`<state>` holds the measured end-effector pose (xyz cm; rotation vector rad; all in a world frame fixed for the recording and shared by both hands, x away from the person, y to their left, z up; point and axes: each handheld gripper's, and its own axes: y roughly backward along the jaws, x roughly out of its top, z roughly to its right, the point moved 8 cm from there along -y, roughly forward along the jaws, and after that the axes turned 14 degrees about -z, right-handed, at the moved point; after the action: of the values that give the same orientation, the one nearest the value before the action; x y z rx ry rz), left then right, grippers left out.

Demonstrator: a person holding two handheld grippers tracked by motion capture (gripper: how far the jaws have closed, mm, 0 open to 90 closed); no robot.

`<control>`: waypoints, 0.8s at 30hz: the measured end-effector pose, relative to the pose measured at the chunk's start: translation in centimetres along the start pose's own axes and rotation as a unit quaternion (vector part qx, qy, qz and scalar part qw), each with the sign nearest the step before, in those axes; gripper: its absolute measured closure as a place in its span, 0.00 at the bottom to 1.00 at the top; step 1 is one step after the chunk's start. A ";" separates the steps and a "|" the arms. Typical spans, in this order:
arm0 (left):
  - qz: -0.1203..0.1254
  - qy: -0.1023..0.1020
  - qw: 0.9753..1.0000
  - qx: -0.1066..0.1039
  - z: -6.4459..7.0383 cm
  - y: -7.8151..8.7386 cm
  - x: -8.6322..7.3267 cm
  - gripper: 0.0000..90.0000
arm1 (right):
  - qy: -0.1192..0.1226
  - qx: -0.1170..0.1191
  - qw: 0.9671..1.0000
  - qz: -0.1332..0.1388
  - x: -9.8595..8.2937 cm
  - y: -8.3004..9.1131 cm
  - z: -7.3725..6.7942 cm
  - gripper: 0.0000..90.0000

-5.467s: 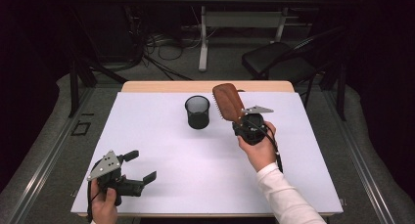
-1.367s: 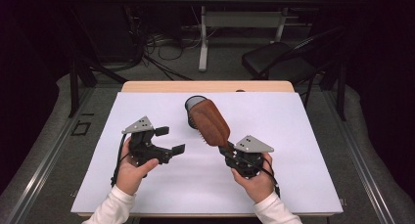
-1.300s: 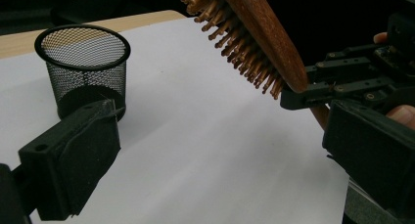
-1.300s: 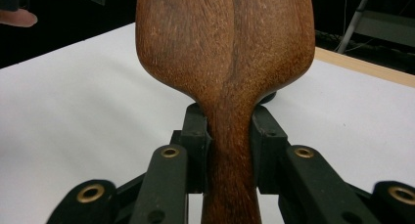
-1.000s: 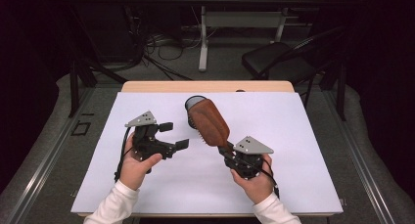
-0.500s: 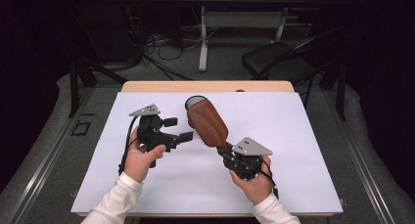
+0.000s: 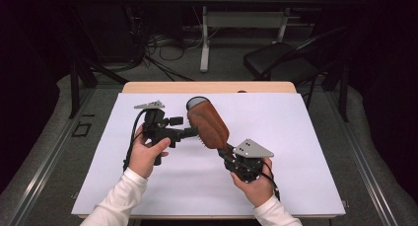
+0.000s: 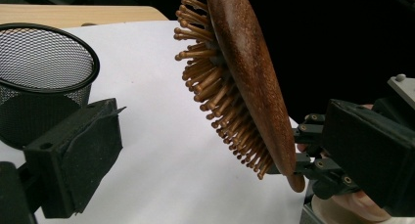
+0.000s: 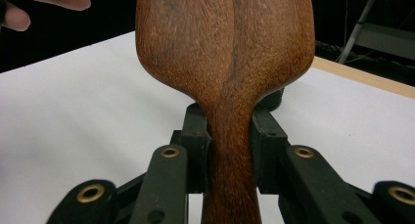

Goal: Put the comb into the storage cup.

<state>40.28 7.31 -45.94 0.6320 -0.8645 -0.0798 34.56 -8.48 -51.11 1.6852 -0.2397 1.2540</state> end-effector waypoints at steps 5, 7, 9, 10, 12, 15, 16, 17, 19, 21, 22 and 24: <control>-0.005 -0.004 1.000 0.004 0.1 -0.4 0.3 0.03 | 0.001 0.002 1.000 0.001 0.0 0.0 -0.1 0.80; -0.006 -0.003 1.000 0.000 0.3 -0.7 0.4 0.05 | 0.002 0.002 1.000 0.001 0.0 0.0 -0.2 0.80; -0.007 -0.007 1.000 0.000 0.4 -0.9 0.5 0.06 | 0.003 0.003 1.000 0.002 0.0 0.0 -0.3 0.80; -0.007 -0.009 1.000 0.000 0.5 -1.0 0.6 0.07 | 0.003 0.003 1.000 0.002 0.0 0.0 -0.3 0.80; -0.010 -0.012 1.000 0.001 0.6 -1.3 0.6 0.07 | 0.004 0.003 1.000 0.002 0.1 0.0 -0.3 0.80; -0.011 -0.012 1.000 -0.001 0.8 -1.6 0.8 0.08 | 0.005 0.004 1.000 0.003 0.1 0.0 -0.4 0.80; -0.013 -0.011 1.000 0.001 0.8 -1.7 0.8 0.08 | 0.005 0.004 1.000 0.003 0.1 0.0 -0.4 0.80; -0.012 -0.010 1.000 0.001 0.8 -1.8 0.8 0.08 | 0.005 0.004 1.000 0.004 0.1 0.0 -0.5 0.80; -0.011 -0.010 1.000 0.002 0.8 -1.9 1.0 0.08 | 0.006 0.004 1.000 0.005 0.1 0.1 -0.5 0.80; -0.011 -0.010 1.000 0.001 0.9 -2.1 1.1 0.09 | 0.006 0.003 1.000 0.005 0.2 0.1 -0.5 0.80; -0.010 -0.011 1.000 0.001 0.9 -2.1 1.2 0.09 | 0.006 0.004 1.000 0.005 0.2 0.1 -0.6 0.80; -0.012 -0.009 1.000 -0.003 1.1 -2.4 1.3 0.11 | 0.007 0.004 1.000 0.005 0.1 0.1 -0.6 0.80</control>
<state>40.78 4.47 -45.86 0.6370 -0.8746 -0.1107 34.21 -7.99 -50.98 1.6824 -0.2347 1.2751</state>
